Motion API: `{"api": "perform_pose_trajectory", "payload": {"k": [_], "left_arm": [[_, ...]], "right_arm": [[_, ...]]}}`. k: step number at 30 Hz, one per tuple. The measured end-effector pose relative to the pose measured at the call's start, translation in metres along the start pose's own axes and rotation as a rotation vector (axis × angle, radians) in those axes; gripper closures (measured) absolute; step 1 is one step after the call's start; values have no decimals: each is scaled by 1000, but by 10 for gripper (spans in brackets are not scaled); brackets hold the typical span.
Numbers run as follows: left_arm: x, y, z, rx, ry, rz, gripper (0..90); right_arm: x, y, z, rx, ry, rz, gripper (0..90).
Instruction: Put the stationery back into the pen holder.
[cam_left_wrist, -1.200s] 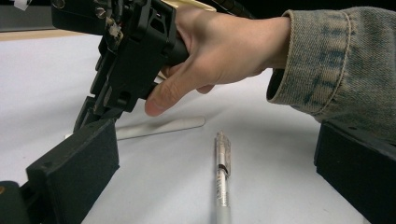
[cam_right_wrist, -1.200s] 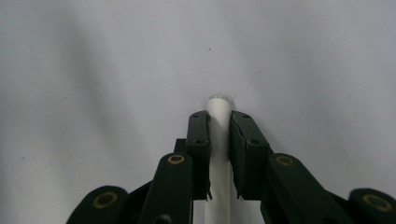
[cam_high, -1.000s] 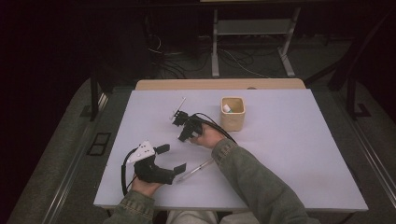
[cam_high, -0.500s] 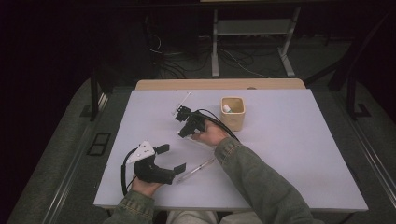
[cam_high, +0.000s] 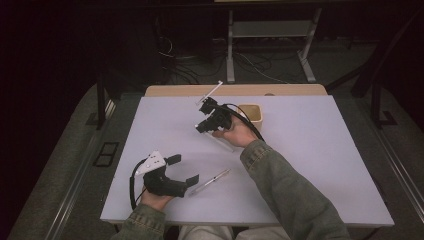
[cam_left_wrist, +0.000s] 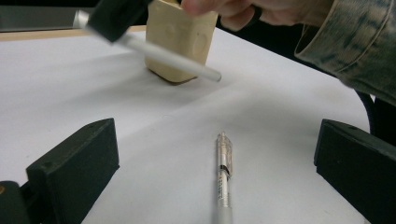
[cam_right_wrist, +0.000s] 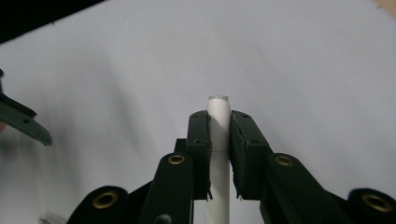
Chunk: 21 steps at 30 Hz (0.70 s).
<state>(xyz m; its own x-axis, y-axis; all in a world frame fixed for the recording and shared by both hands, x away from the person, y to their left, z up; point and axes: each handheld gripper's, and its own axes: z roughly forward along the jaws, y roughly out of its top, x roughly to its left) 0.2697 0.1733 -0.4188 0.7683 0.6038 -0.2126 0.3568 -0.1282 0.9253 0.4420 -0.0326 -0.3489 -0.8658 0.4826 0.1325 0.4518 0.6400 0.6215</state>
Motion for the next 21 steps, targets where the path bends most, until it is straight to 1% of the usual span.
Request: {"api": "perform_pose_trajectory", "payload": {"k": [1, 7, 8, 9, 10, 13, 15, 17, 18, 20, 21], "left_arm": [[0, 0, 0, -3, 1, -4, 0], [0, 0, 0, 0, 0, -2, 0], [0, 0, 0, -3, -1, -9, 0], [0, 0, 0, -4, -1, -8, 0], [0, 0, 0, -3, 1, -5, 0], [0, 0, 0, -4, -1, -7, 0], [1, 0, 0, -3, -1, -7, 0], [1, 0, 0, -2, -1, -7, 0], [1, 0, 0, -1, -1, -7, 0], [1, 0, -1, 0, -1, -7, 0], [1, 0, 0, -3, -1, -8, 0]], "right_arm": [[-1, 0, -4, -9, 2, 9, 782], [-7, 0, -24, -68, -9, 24, 782], [-7, 0, -26, -77, -8, 25, 782], [-7, 1, -30, -87, -6, 47, 782], [-8, 1, -32, -93, -9, 36, 782], [-8, 2, -41, -125, -11, 61, 782], [-10, 2, -48, -151, -17, 64, 782], [-11, 2, -52, -165, -22, 61, 781], [-12, 2, -56, -178, -18, 72, 781], [-14, 2, -60, -191, -25, 71, 781], [-15, 2, -63, -204, -18, 74, 781]]}}
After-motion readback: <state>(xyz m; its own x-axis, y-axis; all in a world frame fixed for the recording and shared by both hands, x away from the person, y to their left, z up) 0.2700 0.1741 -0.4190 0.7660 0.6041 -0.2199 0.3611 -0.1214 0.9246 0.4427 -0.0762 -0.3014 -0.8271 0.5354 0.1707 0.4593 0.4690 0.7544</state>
